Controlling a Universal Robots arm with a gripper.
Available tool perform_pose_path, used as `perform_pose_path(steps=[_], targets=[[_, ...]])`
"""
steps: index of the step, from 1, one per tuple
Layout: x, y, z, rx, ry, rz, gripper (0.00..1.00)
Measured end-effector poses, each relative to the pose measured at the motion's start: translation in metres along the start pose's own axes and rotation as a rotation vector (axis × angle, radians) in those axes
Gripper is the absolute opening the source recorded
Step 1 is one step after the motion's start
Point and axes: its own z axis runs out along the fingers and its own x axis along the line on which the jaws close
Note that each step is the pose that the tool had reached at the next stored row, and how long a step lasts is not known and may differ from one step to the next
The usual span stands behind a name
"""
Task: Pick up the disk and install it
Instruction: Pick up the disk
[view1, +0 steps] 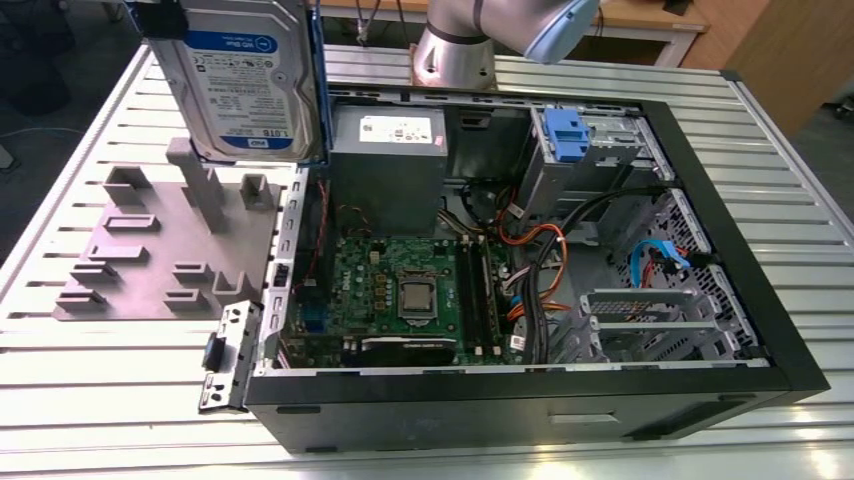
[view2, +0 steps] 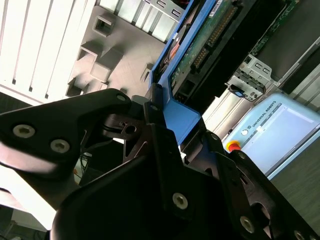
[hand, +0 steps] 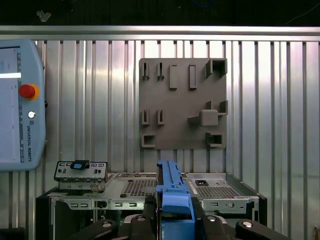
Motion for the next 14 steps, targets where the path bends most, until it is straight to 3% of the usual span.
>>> perform_pose_path(steps=[4, 14], targets=[[0.0, -0.0009, 0.0, 0.0, 0.0, 0.0, 0.37], [-0.0001, -0.0099, 0.0, 0.0, 0.0, 0.0, 0.37]])
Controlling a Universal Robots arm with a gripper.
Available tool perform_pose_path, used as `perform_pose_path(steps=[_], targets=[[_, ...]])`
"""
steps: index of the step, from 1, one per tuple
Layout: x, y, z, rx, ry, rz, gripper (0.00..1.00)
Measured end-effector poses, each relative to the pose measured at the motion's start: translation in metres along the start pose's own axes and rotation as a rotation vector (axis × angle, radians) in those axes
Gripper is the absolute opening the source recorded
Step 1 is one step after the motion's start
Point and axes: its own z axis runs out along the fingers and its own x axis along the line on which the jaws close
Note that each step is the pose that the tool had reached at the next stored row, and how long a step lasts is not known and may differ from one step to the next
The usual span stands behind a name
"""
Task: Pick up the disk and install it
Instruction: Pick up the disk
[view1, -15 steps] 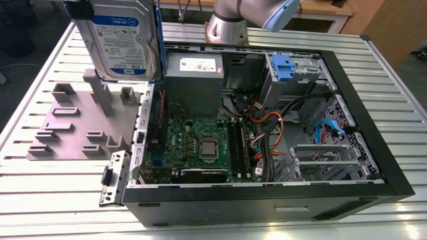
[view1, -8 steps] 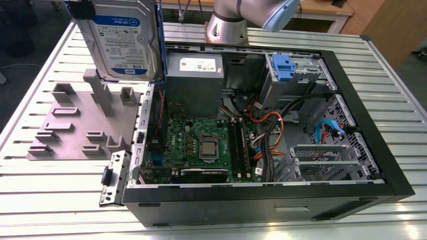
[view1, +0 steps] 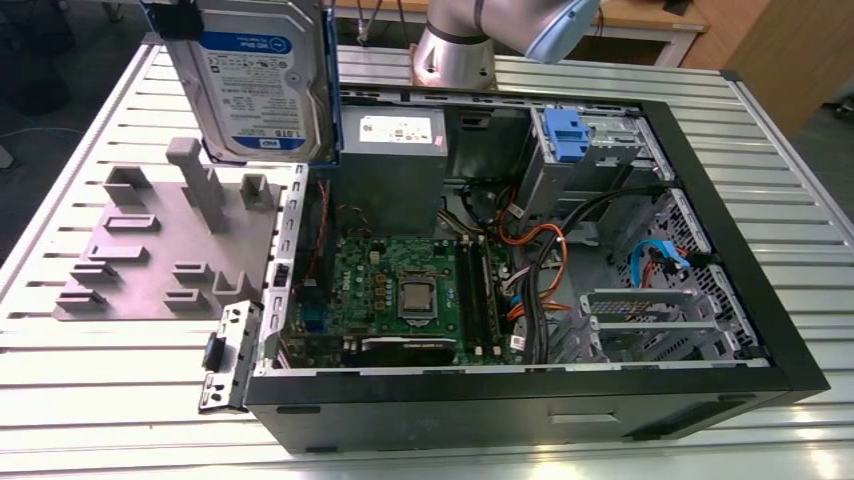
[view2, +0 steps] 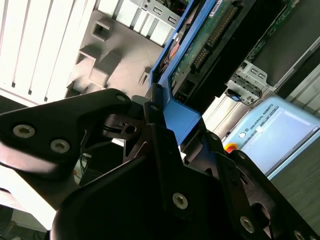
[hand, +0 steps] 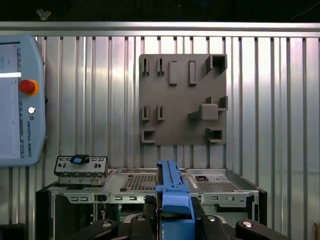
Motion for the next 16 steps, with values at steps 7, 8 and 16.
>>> perform_pose_path(steps=[7, 8, 16], targets=[[0.0, -0.0015, 0.0, 0.0, 0.0001, 0.0, 0.37], [0.0, -0.0015, 0.0, 0.0, 0.0001, 0.0, 0.37], [-0.0001, -0.0023, 0.0, 0.0, 0.0002, 0.0, 0.37]])
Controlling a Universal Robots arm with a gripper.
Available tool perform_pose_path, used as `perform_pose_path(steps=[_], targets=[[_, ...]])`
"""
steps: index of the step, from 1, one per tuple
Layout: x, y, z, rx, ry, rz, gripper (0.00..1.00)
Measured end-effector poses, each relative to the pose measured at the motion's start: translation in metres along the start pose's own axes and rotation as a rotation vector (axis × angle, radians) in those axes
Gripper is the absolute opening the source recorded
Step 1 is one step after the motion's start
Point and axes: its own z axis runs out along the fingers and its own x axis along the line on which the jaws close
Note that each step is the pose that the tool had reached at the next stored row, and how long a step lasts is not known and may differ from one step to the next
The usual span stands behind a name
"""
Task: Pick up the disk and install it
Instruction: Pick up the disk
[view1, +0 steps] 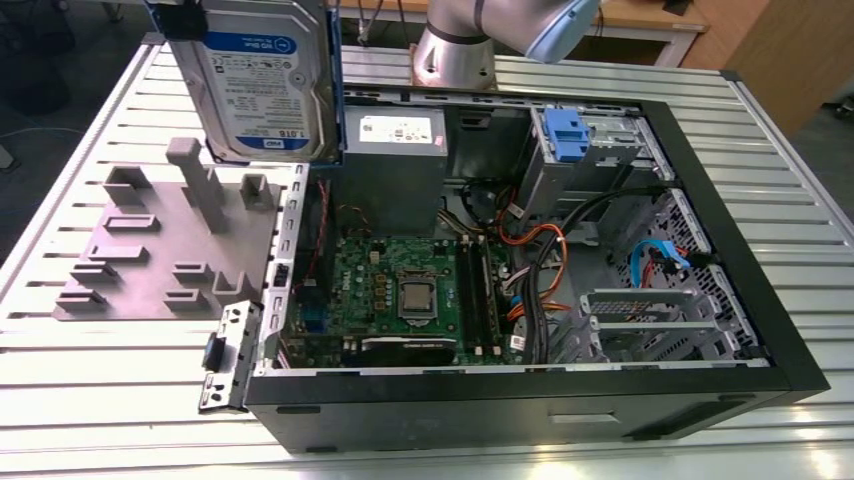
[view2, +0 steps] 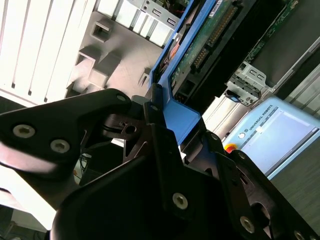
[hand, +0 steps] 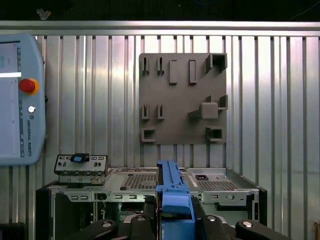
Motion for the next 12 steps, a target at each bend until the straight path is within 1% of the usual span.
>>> perform_pose_path(steps=[2, 6, 9, 10, 12], targets=[[0.0, -0.0022, 0.0, 0.0, 0.0, 0.0, 0.37], [0.0002, -0.0096, 0.0001, 0.0, 0.0, 0.0, 0.37], [0.0037, -0.0126, 0.0007, 0.0, 0.0, 0.0, 0.37], [0.0043, -0.0157, 0.0009, 0.0, 0.0001, 0.0, 0.37], [0.0046, -0.0244, 0.0013, 0.0, 0.0, 0.0, 0.37]])
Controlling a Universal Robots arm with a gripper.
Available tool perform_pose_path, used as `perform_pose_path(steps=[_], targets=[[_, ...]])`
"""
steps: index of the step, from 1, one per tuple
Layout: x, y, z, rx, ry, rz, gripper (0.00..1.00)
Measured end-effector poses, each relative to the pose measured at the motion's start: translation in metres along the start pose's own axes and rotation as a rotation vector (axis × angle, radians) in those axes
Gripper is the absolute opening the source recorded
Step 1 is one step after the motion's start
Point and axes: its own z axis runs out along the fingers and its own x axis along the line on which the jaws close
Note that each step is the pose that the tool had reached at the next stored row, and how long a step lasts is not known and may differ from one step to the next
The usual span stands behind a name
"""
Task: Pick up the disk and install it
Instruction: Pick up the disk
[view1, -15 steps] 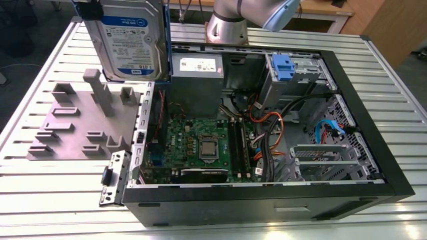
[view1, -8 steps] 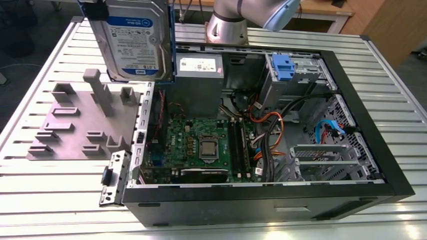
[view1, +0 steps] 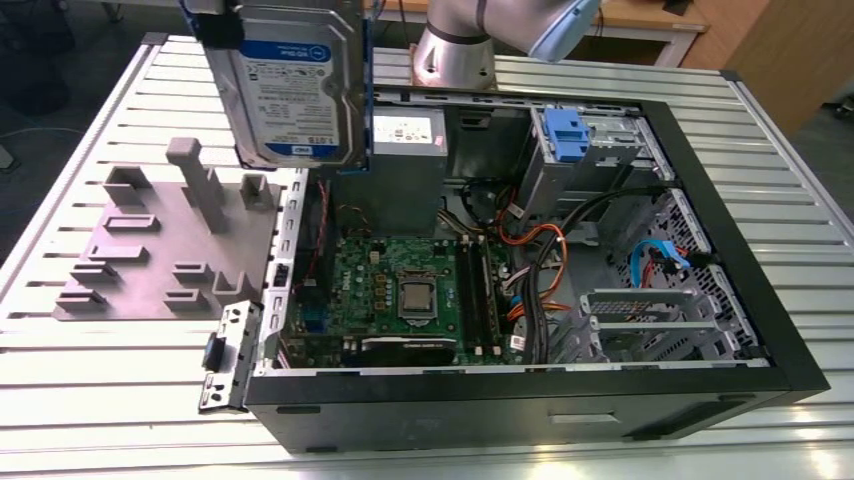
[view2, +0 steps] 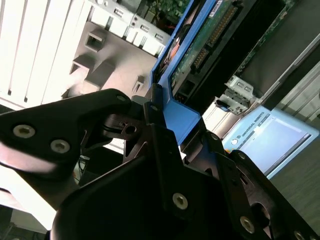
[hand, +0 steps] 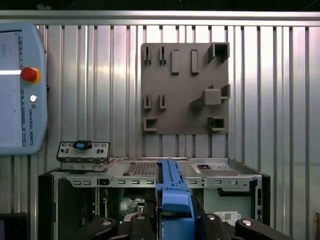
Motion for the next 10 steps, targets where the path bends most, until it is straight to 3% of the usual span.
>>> perform_pose_path(steps=[10], targets=[[-0.0006, -0.0457, 0.0018, 0.0, 0.0, 0.0, 0.37]])
